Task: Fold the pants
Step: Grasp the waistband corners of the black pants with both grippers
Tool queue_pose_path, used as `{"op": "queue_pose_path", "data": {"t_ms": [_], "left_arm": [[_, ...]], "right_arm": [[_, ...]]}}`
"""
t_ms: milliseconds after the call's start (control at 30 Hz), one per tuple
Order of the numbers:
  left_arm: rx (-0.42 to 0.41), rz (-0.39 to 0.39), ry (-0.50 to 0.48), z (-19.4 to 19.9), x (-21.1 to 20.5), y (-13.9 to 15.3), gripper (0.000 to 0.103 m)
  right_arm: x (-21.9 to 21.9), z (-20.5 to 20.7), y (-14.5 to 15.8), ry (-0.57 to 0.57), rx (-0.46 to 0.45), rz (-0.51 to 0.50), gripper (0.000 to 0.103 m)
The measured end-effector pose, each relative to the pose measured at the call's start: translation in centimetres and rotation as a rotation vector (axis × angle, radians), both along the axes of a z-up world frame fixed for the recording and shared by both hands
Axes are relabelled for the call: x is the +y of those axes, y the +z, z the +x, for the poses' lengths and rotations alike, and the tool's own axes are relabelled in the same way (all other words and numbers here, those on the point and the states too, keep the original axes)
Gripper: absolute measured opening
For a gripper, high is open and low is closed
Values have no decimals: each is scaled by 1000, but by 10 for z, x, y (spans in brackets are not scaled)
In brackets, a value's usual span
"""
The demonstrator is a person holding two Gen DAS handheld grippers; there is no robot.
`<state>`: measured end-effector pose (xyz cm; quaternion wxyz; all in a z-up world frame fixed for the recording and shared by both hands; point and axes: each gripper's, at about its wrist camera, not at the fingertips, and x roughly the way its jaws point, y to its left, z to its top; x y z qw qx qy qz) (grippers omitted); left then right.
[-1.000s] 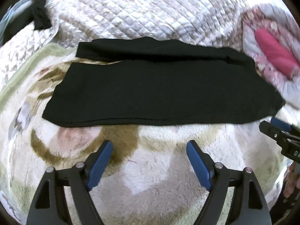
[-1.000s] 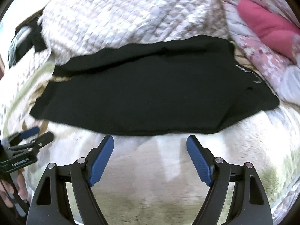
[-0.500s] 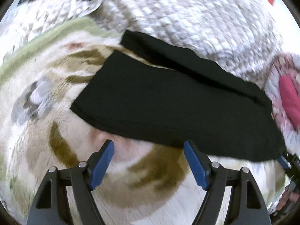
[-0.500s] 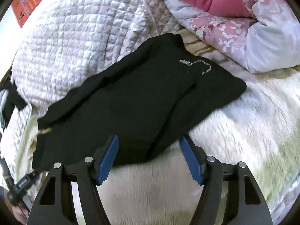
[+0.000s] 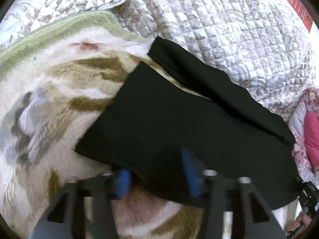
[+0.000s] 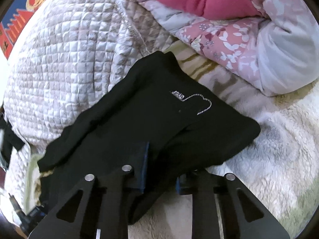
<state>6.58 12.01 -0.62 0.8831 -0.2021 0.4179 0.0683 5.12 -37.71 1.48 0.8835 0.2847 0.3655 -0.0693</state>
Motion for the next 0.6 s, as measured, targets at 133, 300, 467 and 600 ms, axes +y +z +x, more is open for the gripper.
{"op": "queue_pose_path", "data": {"t_ms": [133,300,467,600], "left_arm": [[9,-12,27,2,10,0,5],[-60,39,11,-15,7,36,4],[-102,27,5,-58,24,66,4],[-83,23,1,-99,29,57,4]], "right_arm": [[-7,1,1,-3,-20,50,7],[-1,-22,28,27,-55,58,6],[-2,-70,42,39,-30,51,5],[4,-100,20,47,68,43,5]]}}
